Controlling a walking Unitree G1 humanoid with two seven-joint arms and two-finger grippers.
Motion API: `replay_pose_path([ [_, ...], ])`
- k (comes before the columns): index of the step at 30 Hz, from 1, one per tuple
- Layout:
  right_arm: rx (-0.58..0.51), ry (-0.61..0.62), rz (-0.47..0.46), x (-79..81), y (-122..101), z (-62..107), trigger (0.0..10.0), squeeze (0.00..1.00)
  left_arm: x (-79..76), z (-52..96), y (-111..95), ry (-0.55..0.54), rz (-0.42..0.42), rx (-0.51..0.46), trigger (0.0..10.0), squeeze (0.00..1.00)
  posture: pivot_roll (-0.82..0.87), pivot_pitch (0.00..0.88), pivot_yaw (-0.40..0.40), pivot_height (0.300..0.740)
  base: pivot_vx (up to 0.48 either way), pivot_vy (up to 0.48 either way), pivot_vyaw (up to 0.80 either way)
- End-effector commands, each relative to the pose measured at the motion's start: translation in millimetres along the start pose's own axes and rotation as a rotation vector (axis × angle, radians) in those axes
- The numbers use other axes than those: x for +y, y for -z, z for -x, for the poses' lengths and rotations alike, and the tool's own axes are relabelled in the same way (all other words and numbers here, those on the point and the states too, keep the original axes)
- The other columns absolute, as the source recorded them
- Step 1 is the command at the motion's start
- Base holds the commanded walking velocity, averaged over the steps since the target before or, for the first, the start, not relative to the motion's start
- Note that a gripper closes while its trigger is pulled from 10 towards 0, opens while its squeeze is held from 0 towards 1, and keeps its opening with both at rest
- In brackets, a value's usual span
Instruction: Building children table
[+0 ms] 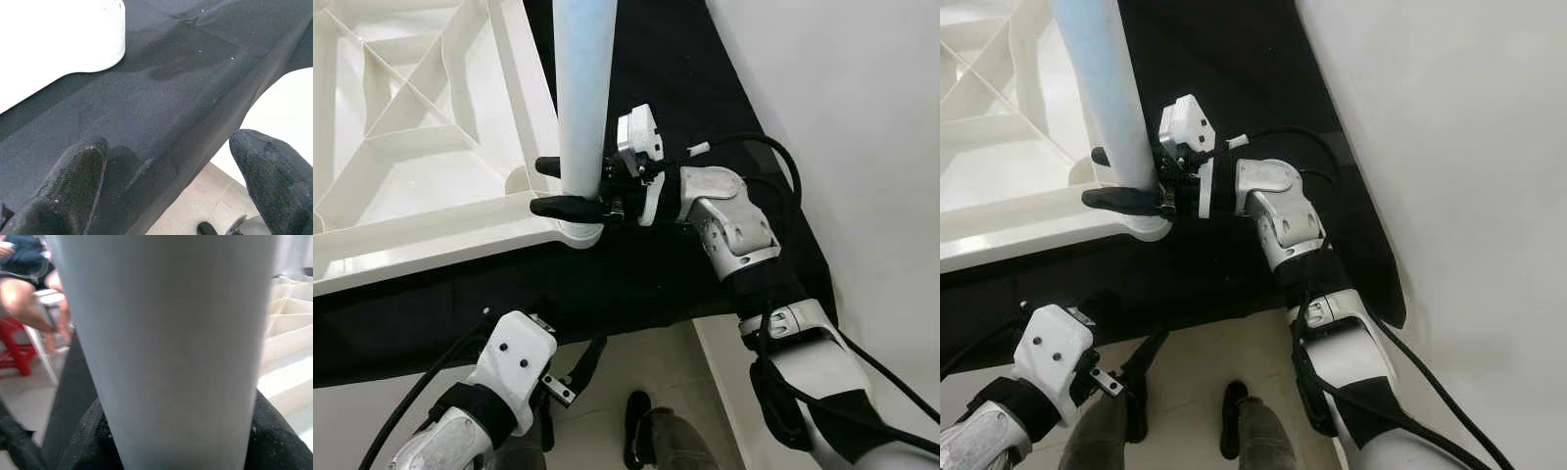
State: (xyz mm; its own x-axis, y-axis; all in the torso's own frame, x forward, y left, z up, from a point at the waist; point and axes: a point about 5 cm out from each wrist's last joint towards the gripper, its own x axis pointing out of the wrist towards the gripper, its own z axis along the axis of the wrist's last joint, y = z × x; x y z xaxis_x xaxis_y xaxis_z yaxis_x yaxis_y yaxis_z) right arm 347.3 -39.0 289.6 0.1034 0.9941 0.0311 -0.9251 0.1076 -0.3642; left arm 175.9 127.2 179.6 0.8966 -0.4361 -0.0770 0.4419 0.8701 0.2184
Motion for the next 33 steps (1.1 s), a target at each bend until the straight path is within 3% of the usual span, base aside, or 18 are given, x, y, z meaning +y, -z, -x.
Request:
replay_pose_path([
  [1,0.119,0.091,-0.107,8.2,31,8.9,0.0,0.00,-5.1,0.5,7,0.025,0.012,0.031,10.0,0.00,0.17,0.389,-0.138,0.740,0.000,0.000,0.00],
  [4,0.147,0.144,-0.126,13.7,37,12.0,0.0,0.00,-5.5,0.0,7,0.027,0.013,0.030,10.0,0.00,0.17,0.389,-0.138,0.740,0.000,0.000,0.00],
  [5,0.244,0.428,-0.175,19.2,56,15.7,0.0,0.00,-6.3,-0.2,8,0.029,0.016,0.029,10.0,0.00,0.15,0.387,-0.151,0.740,0.000,0.000,0.00],
  [6,0.329,0.627,-0.277,55.3,82,23.3,0.0,0.00,-7.8,-0.7,9,0.031,0.021,0.028,10.0,0.00,0.15,0.387,-0.156,0.740,0.000,0.000,0.00],
  [7,0.329,0.627,-0.277,55.3,82,23.3,0.0,0.00,-7.8,-0.7,9,0.031,0.021,0.028,10.0,0.00,0.15,0.387,-0.156,0.740,0.000,0.000,0.00],
  [8,0.404,0.789,-0.347,86.2,99,30.7,0.0,0.00,-7.9,-2.3,9,0.034,0.022,0.026,10.0,0.00,0.16,0.407,-0.142,0.740,0.000,0.000,0.00],
  [9,0.404,0.789,-0.347,86.2,99,30.7,0.0,0.00,-7.9,-2.3,9,0.034,0.022,0.026,10.0,0.00,0.16,0.407,-0.142,0.740,0.000,0.000,0.00],
  [11,0.449,0.899,-0.435,114.4,110,33.4,0.0,0.00,-8.4,-4.9,8,0.040,0.027,0.017,10.0,0.00,0.15,0.388,-0.133,0.740,0.000,0.000,0.00],
  [15,0.402,0.914,-0.378,84.5,103,21.7,0.0,0.00,-6.7,-5.2,7,0.050,0.022,0.016,10.0,0.00,0.15,0.381,-0.133,0.740,0.000,0.000,0.00],
  [18,0.392,0.908,-0.373,77.0,101,17.9,0.4,0.00,-5.7,-5.3,8,0.050,0.016,0.017,10.0,0.00,0.16,0.381,-0.136,0.740,0.000,0.000,0.00],
  [19,0.390,0.914,-0.370,70.3,100,16.2,10.0,0.00,-4.4,-5.7,8,0.044,0.012,0.015,10.0,0.00,0.16,0.376,-0.140,0.740,0.000,0.000,0.00],
  [21,0.382,0.910,-0.364,65.7,96,14.2,10.0,0.00,-3.8,-6.3,7,0.038,0.012,0.010,10.0,0.00,0.16,0.375,-0.142,0.740,0.000,0.000,0.00],
  [22,0.327,0.883,-0.378,60.3,90,10.7,10.0,1.00,-4.3,-6.7,7,0.036,0.012,0.008,10.0,0.00,0.17,0.375,-0.143,0.740,0.000,0.000,0.00],
  [29,0.108,0.748,-0.384,47.2,58,1.5,10.0,1.00,-2.4,-6.1,5,0.031,0.002,-0.003,10.0,0.00,0.18,0.372,-0.143,0.740,0.000,0.000,0.00],
  [30,0.045,0.666,-0.346,39.9,47,2.0,10.0,0.69,0.2,-5.5,3,0.023,-0.007,-0.008,10.0,0.00,0.19,0.371,-0.144,0.740,0.000,0.000,0.00],
  [31,0.045,0.666,-0.346,39.9,47,2.0,10.0,0.69,0.2,-5.5,3,0.023,-0.007,-0.008,10.0,0.00,0.19,0.371,-0.144,0.740,0.000,0.000,0.00],
  [32,-0.012,0.558,-0.329,34.0,37,2.5,10.0,0.00,2.8,-4.9,1,0.014,-0.015,-0.013,10.0,0.00,0.19,0.370,-0.145,0.740,0.000,0.000,0.00],
  [33,-0.040,0.476,-0.286,26.7,29,4.8,10.0,0.00,4.9,-4.0,-1,0.008,-0.024,-0.018,10.0,0.00,0.20,0.368,-0.146,0.740,0.000,0.000,0.00],
])
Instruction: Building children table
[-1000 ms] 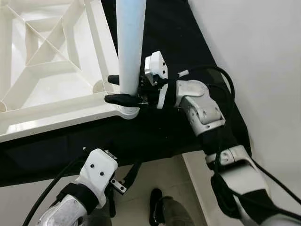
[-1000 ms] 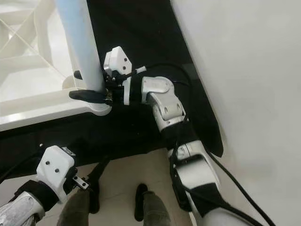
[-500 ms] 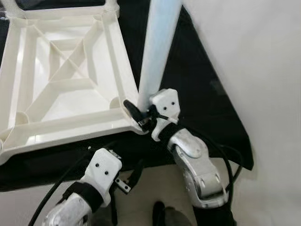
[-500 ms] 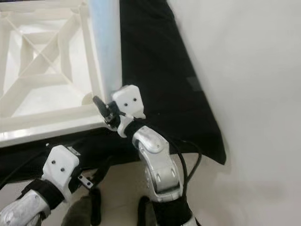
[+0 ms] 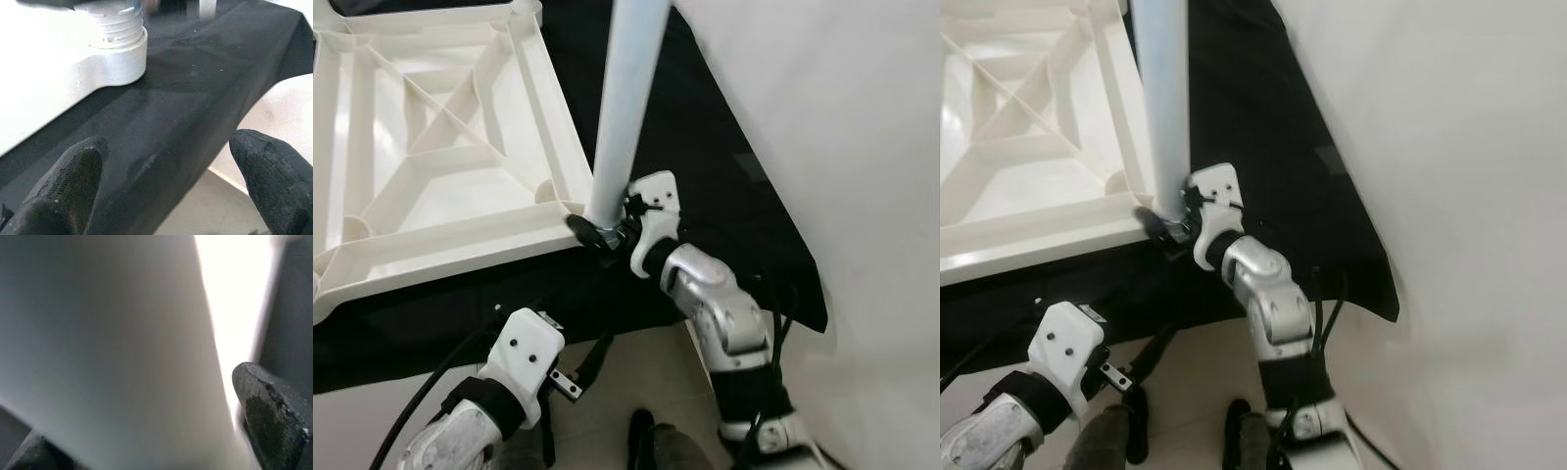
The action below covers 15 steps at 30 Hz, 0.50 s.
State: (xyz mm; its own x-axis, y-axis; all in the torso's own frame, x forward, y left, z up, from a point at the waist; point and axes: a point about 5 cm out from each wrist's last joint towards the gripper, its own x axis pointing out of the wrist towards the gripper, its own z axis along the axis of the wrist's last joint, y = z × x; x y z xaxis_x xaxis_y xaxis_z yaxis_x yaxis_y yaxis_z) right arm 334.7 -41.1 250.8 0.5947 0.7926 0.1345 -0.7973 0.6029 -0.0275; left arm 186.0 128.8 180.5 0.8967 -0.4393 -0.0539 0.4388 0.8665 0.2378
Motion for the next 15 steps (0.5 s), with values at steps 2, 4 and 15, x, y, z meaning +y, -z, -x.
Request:
replay_pose_path([
  [2,-0.049,-0.207,0.044,-4.6,-12,0.5,10.0,0.00,1.1,5.2,-4,0.001,-0.013,-0.004,10.0,0.00,0.20,0.368,-0.149,0.740,0.000,0.000,0.00],
  [4,-0.048,-0.281,0.079,-7.4,-17,0.3,10.0,0.00,2.1,5.8,-6,-0.006,-0.017,-0.011,10.0,0.00,0.21,0.369,-0.151,0.740,0.000,0.000,0.00],
  [15,-0.005,-0.641,0.153,-13.5,-34,-7.1,8.1,0.00,12.1,13.7,-10,-0.043,-0.054,-0.014,10.0,0.00,0.23,0.368,-0.171,0.740,0.000,0.000,0.00],
])
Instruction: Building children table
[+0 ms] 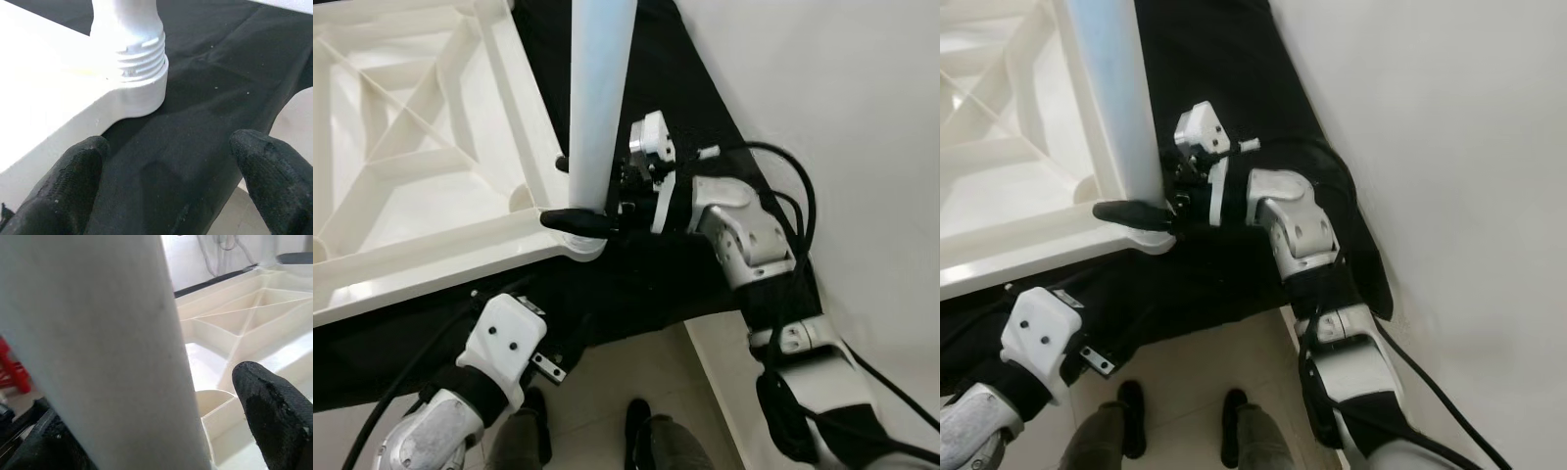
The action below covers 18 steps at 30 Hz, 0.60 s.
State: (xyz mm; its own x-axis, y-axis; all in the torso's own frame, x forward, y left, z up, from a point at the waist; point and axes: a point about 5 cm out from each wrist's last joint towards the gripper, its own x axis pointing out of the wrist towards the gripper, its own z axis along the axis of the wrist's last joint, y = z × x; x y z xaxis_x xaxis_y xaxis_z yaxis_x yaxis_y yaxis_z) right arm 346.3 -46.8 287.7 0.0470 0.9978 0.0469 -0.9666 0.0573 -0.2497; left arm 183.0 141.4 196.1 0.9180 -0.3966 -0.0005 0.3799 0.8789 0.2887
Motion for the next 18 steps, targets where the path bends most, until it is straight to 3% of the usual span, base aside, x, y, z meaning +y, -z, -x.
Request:
replay_pose_path([
  [1,-0.012,-0.039,-0.008,0.6,2,0.0,8.1,0.00,-1.1,4.8,2,0.018,-0.004,0.025,10.0,0.00,0.23,0.368,-0.171,0.740,0.000,0.000,0.00],
  [2,-0.017,-0.079,-0.009,-4.9,-1,1.4,1.3,0.00,2.8,6.7,-1,0.006,-0.012,0.021,10.0,0.00,0.23,0.369,-0.176,0.740,0.000,0.000,0.00],
  [3,-0.021,-0.090,-0.015,-6.8,-1,2.2,0.0,0.00,4.0,7.3,-1,0.001,-0.016,0.020,10.0,0.00,0.23,0.368,-0.180,0.740,0.000,0.000,0.00],
  [14,-0.033,-0.094,-0.011,-11.9,2,8.0,0.0,0.00,11.2,5.5,-3,-0.015,-0.028,0.014,10.0,0.00,0.21,0.360,-0.169,0.740,0.000,0.000,0.00],
  [16,-0.029,-0.006,-0.008,-11.9,9,13.6,0.0,0.00,14.5,3.4,-1,-0.014,-0.031,0.015,10.0,0.00,0.19,0.351,-0.175,0.740,0.000,0.000,0.00],
  [17,0.005,0.103,-0.023,-9.7,19,16.9,0.0,0.00,15.9,2.4,1,-0.015,-0.030,0.016,10.0,0.00,0.18,0.345,-0.177,0.740,0.000,0.000,0.00],
  [18,0.005,0.103,-0.023,-9.7,19,16.9,0.0,0.00,15.9,2.4,1,-0.015,-0.030,0.016,10.0,0.00,0.18,0.345,-0.177,0.740,0.000,0.000,0.00],
])
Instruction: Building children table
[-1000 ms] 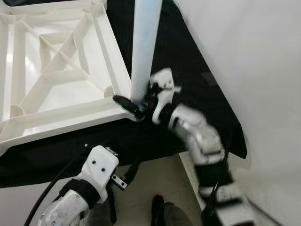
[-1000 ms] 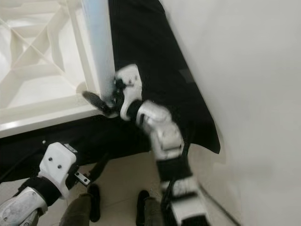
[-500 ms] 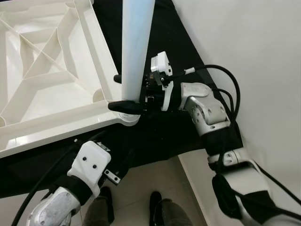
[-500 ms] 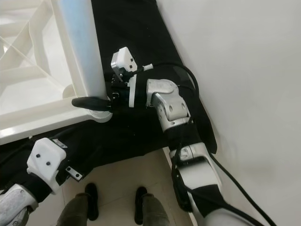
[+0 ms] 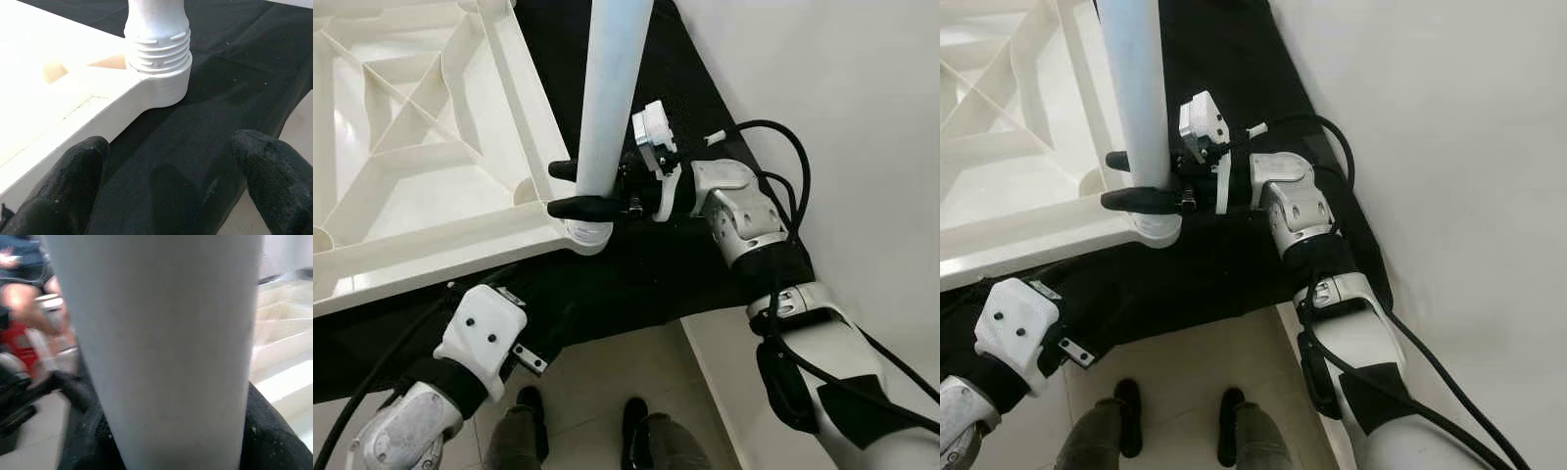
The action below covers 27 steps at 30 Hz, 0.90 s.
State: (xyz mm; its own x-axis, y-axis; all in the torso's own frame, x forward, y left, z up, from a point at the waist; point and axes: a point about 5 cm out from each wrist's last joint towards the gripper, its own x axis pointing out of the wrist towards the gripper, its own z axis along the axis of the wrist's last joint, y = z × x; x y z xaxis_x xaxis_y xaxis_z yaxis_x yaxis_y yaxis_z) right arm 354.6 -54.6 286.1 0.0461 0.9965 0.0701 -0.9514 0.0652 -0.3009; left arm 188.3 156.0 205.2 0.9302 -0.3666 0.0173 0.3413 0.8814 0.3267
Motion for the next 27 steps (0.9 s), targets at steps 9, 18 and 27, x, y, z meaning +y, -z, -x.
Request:
replay_pose_path([
  [9,0.393,0.881,-0.353,68.6,106,14.0,0.0,0.00,-0.5,-7.8,13,0.011,0.039,0.015,10.0,0.00,0.15,0.299,-0.146,0.740,0.000,0.000,0.00],
  [18,0.268,0.810,-0.267,29.8,73,-12.1,10.0,0.00,0.9,-19.4,7,-0.003,0.050,-0.030,10.0,0.00,0.16,0.281,-0.148,0.740,0.000,0.000,0.00],
  [27,-0.036,0.473,-0.158,15.4,19,-21.0,10.0,0.27,7.1,-25.3,6,0.002,0.030,-0.033,10.0,0.00,0.19,0.267,-0.144,0.740,0.000,0.000,0.00],
])
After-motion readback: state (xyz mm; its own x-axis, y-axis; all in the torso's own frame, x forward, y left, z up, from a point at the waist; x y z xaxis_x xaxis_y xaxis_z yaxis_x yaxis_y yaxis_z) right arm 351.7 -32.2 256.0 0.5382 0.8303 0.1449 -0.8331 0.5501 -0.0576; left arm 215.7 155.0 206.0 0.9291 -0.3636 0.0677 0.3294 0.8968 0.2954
